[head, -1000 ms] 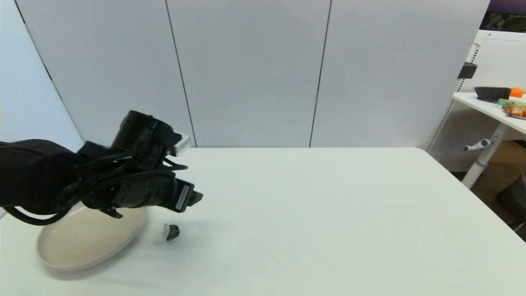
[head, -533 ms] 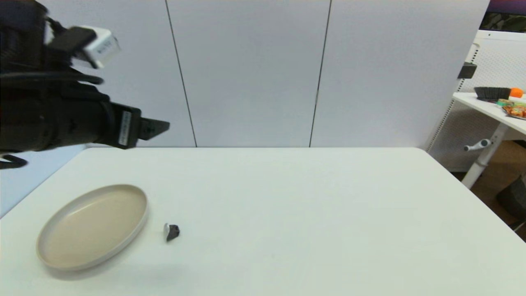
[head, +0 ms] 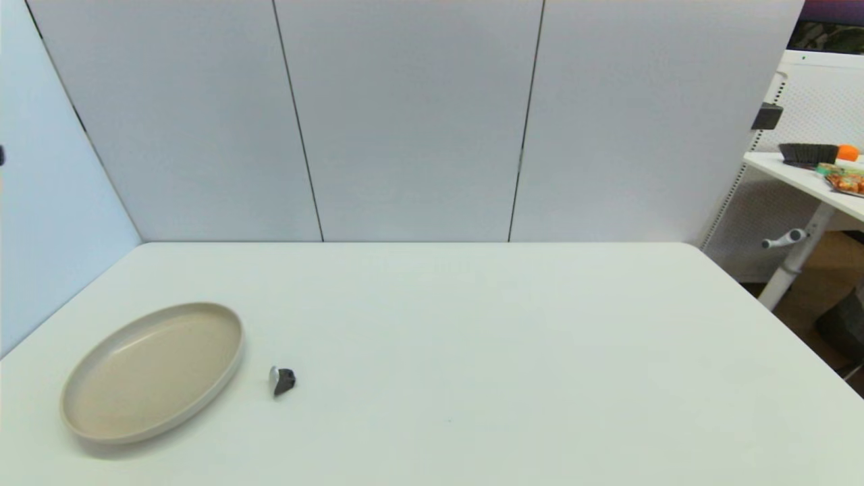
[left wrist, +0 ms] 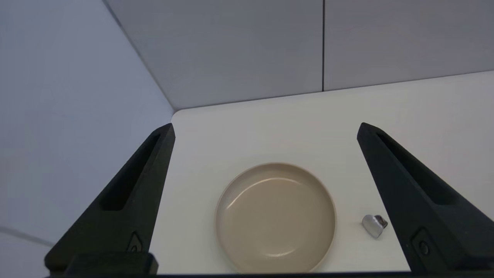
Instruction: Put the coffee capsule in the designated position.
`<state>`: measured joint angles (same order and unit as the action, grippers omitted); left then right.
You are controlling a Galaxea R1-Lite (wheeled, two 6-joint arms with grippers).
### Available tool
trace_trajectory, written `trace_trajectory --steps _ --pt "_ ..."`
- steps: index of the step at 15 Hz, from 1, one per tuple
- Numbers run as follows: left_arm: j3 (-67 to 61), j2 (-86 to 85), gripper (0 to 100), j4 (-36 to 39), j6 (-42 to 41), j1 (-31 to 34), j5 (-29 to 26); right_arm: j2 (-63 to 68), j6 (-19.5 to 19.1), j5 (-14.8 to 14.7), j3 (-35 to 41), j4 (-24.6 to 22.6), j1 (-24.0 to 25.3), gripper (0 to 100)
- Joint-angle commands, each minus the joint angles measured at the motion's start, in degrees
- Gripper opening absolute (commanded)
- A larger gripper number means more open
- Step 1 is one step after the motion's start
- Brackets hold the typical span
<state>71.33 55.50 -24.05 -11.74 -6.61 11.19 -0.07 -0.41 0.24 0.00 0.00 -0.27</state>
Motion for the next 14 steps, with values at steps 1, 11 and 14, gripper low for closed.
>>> trace_trajectory --steps 1,11,14 --pt "-16.7 -18.2 100 -0.1 1.6 3.6 -3.2 0.1 0.0 0.0 0.0 0.0 0.0 100" --pt "-59.6 -45.5 100 16.8 1.6 5.3 -11.6 0.1 0.1 0.0 0.0 0.0 0.0 100" --pt "-69.2 -51.0 100 22.6 1.5 5.6 -11.7 0.1 0.1 0.0 0.0 0.0 0.0 100"
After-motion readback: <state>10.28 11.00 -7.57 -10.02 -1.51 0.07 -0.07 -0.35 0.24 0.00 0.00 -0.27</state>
